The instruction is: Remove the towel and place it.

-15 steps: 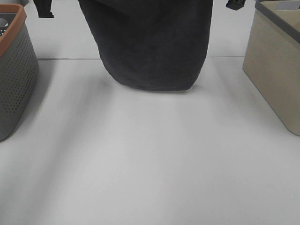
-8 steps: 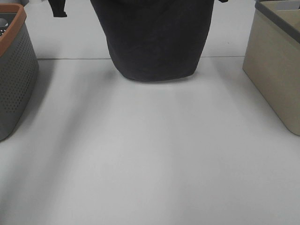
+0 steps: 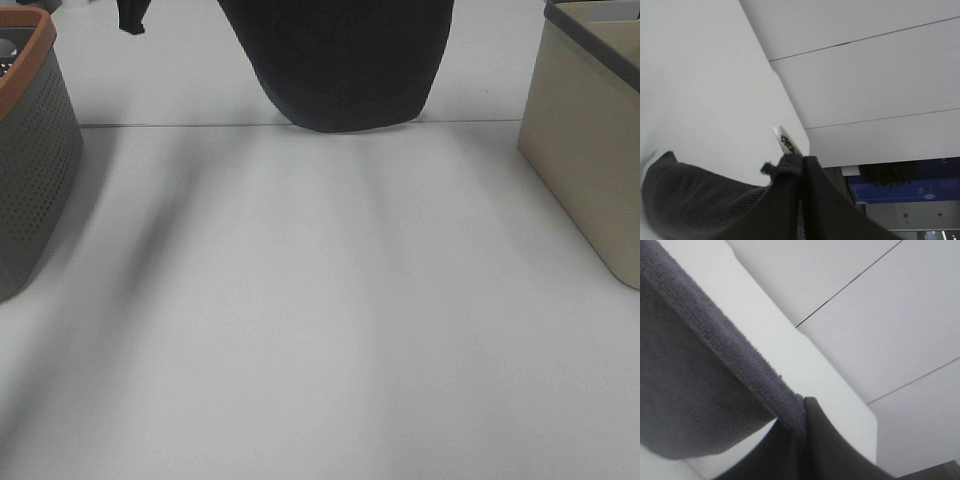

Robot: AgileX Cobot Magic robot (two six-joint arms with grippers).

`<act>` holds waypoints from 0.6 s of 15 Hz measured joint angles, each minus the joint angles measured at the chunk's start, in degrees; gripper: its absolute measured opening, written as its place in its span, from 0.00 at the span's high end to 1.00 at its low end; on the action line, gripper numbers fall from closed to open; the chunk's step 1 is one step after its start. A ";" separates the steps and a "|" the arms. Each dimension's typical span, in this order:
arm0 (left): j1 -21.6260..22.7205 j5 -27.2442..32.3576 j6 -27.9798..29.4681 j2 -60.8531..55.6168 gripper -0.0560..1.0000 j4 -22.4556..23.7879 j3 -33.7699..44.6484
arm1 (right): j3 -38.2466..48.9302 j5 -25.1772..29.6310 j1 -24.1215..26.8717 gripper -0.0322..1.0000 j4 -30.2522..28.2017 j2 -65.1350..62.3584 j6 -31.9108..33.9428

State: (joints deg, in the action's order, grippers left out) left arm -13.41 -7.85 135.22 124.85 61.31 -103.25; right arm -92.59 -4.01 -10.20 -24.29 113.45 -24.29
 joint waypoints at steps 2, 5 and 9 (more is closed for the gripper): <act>-0.06 -1.03 -1.20 -2.01 0.95 0.23 8.31 | 8.19 -0.23 0.00 0.95 0.23 -1.49 -0.06; -0.46 -2.35 -2.69 -7.39 0.95 0.23 21.83 | 21.72 -5.39 0.00 0.95 0.11 -6.19 -0.17; -0.63 -3.67 -4.98 -11.52 0.95 0.40 33.80 | 33.69 -6.82 -1.03 0.95 -0.06 -11.57 -0.34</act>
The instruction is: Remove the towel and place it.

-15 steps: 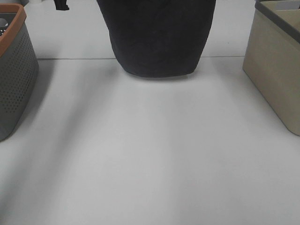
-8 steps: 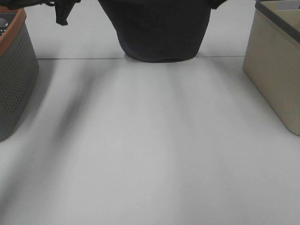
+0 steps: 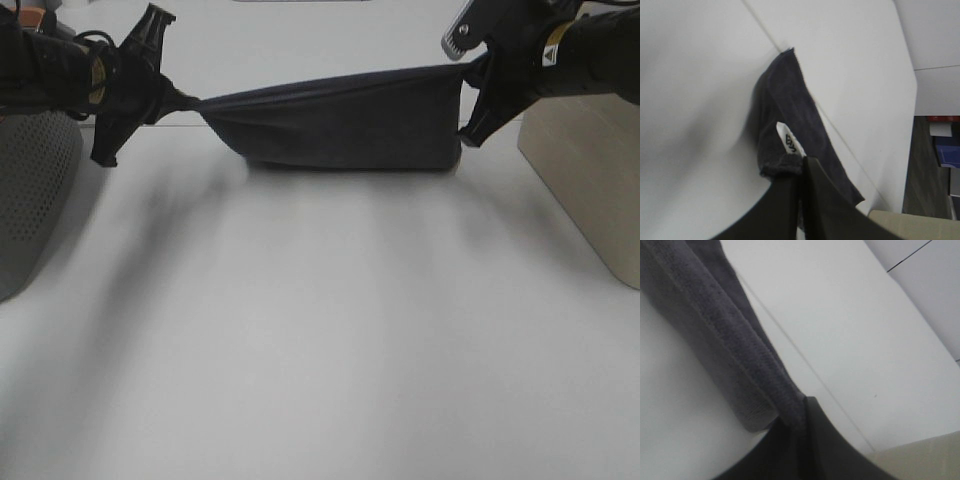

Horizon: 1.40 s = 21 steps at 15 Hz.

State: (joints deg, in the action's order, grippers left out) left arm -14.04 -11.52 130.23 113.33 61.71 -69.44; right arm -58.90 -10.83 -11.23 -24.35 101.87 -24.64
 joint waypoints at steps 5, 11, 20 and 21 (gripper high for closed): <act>-2.58 3.44 -4.41 -1.89 0.95 0.00 10.14 | 13.18 0.00 -2.69 0.95 0.52 -1.43 -1.32; -6.02 6.07 -4.58 -2.29 0.95 -0.11 17.19 | 21.94 -3.50 -2.75 0.95 0.57 -1.43 -1.32; -5.33 2.86 -11.23 -2.29 0.61 0.00 19.60 | 23.15 -1.26 -2.58 0.60 1.38 -1.43 -1.32; -5.33 1.83 -11.23 -2.29 0.56 0.06 19.60 | 23.20 -1.26 -2.58 0.50 1.43 -1.43 -1.32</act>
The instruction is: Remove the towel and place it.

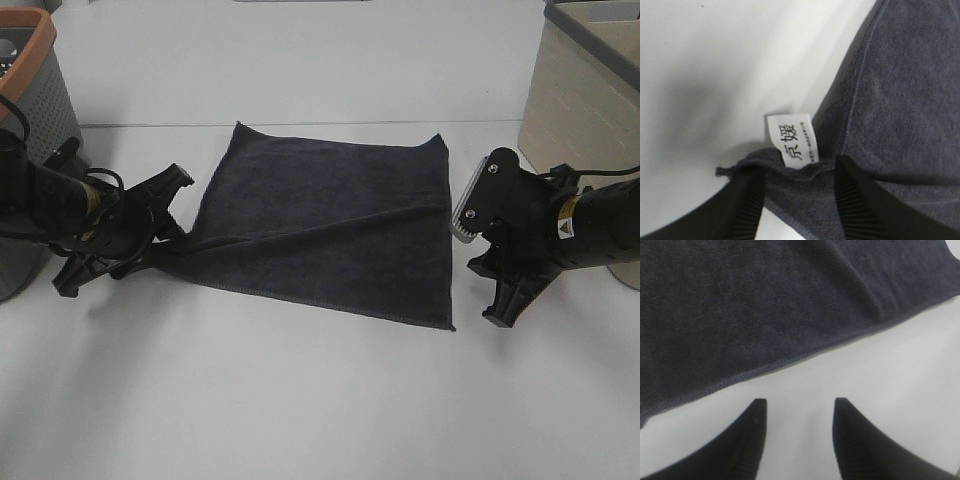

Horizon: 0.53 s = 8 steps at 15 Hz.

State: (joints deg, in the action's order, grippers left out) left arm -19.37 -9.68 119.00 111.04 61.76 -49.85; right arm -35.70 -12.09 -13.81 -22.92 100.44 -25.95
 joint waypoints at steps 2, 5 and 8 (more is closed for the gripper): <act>0.00 -2.58 0.00 0.00 0.40 0.23 0.00 | 0.11 0.00 0.00 0.41 0.06 0.00 0.00; 0.00 -5.16 -0.17 0.00 0.22 0.92 0.00 | 0.11 0.11 0.00 0.37 0.06 -1.32 0.00; 0.00 -4.87 0.00 -0.23 0.21 2.75 0.06 | 0.17 0.11 0.00 0.37 0.06 -3.78 0.00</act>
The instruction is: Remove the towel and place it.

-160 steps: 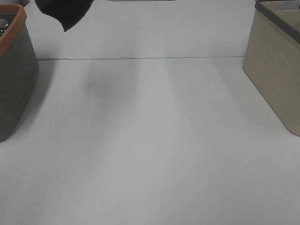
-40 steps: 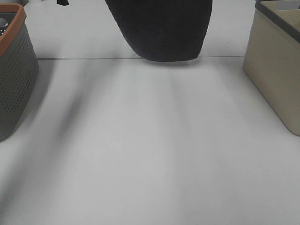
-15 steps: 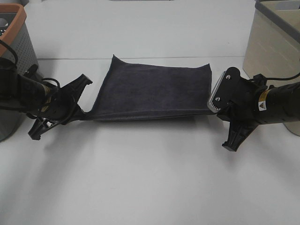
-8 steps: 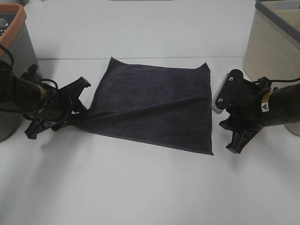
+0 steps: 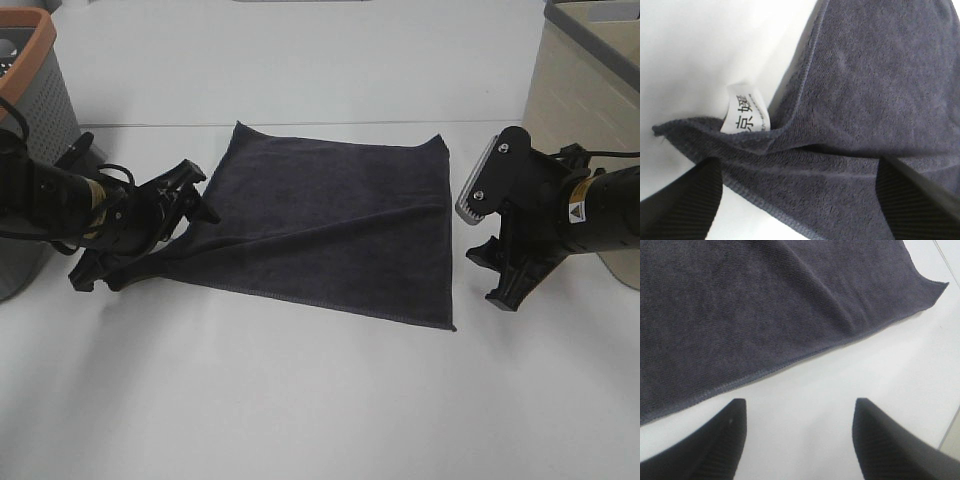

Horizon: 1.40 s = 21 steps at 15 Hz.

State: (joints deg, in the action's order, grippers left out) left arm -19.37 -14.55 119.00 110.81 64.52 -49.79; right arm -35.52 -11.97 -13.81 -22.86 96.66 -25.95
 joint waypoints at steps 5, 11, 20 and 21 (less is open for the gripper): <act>0.00 8.08 0.00 -5.44 0.21 1.78 0.00 | 0.00 -0.06 0.00 0.37 0.00 -1.49 0.00; 0.00 8.54 -2.41 -4.93 0.21 2.86 -5.21 | 0.00 -0.17 0.00 0.37 0.00 -1.55 0.00; -2.58 13.75 -14.27 0.52 0.22 11.63 -29.68 | 0.00 -0.63 0.00 0.37 1.55 -1.55 0.00; -2.58 20.57 -21.77 0.57 0.22 12.49 -35.41 | 0.00 -0.80 0.00 0.37 3.27 -1.55 0.00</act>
State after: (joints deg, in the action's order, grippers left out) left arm -21.94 6.02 97.23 111.38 77.01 -85.20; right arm -35.52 -12.78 -13.81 -19.60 95.11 -25.95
